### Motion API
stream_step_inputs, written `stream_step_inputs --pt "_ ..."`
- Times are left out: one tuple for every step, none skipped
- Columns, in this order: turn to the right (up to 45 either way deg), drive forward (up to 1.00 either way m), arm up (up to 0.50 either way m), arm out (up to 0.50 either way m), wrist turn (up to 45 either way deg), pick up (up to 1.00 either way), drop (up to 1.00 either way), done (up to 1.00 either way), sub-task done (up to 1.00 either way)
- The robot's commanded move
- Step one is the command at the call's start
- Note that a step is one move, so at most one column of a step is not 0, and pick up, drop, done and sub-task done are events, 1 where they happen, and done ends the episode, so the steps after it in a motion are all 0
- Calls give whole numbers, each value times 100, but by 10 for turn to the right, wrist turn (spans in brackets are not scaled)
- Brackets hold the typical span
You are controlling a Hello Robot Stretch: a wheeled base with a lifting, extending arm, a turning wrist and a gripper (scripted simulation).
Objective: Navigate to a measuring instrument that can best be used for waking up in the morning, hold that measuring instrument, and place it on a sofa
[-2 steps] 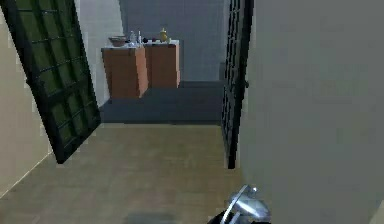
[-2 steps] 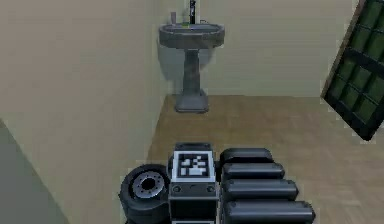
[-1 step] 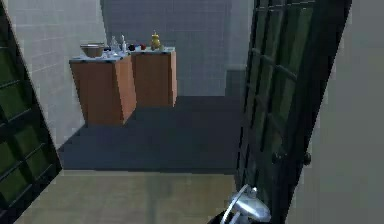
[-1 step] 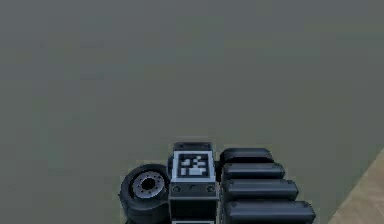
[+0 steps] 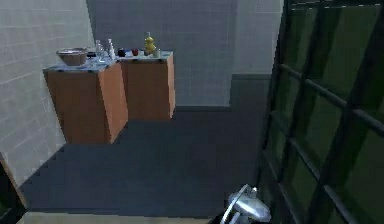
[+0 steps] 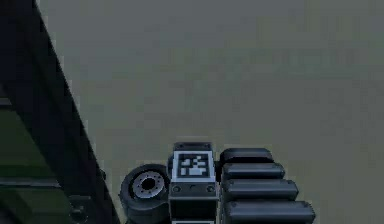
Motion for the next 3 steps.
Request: stream_step_inputs --pt "30 0 0 0 0 0 0 0 0" --pt "0 100 0 0 0 0 0 0 0" --pt "0 30 0 0 0 0 0 0 0"
